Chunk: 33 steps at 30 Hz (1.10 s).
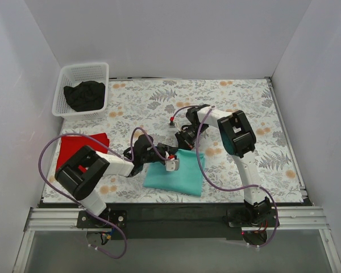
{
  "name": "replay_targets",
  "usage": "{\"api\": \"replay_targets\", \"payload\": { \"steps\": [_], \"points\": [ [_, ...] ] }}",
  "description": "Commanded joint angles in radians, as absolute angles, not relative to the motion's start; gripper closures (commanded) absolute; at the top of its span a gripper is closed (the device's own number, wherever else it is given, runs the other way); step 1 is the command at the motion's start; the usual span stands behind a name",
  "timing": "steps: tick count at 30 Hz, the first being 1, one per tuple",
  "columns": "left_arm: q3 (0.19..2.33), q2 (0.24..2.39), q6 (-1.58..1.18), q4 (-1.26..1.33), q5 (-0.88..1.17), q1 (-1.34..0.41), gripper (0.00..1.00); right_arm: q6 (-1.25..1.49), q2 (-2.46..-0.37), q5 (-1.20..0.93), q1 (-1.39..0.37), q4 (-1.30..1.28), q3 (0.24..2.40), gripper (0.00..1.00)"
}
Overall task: Fold and stack the t-shirts
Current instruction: Fold the tshirt
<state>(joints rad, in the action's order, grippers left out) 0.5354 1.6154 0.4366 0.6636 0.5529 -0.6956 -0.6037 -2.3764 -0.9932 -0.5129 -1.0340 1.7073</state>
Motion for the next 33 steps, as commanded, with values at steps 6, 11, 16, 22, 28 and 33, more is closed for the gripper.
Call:
{"api": "replay_targets", "payload": {
  "steps": [6, 11, 16, 22, 28, 33],
  "points": [
    [0.538, 1.579, 0.454, 0.717, 0.477, -0.696, 0.71, -0.652, -2.375, -0.832, -0.506, -1.049, 1.801, 0.97],
    [0.618, 1.421, 0.323, 0.44, 0.459, -0.693, 0.65, -0.65, -2.336, -0.72, -0.508, -1.069, 1.917, 0.87],
    [0.732, 1.284, 0.233, 0.068, 0.457, -0.675, 0.59, -0.673, -2.29, -0.588, -0.502, -1.095, 2.005, 0.61],
    [1.004, 1.438, 0.033, -0.445, 0.607, -0.505, 0.46, -0.696, -2.201, -0.548, -0.431, -1.155, 1.962, 0.43],
    [1.279, 1.666, -0.095, -0.696, 0.784, -0.382, 0.41, -0.748, -2.099, -0.61, -0.348, -1.229, 1.8, 0.36],
    [1.405, 1.851, -0.103, -0.808, 0.79, -0.371, 0.41, -0.75, -2.085, -0.673, -0.348, -1.25, 1.706, 0.36]
  ]
}}
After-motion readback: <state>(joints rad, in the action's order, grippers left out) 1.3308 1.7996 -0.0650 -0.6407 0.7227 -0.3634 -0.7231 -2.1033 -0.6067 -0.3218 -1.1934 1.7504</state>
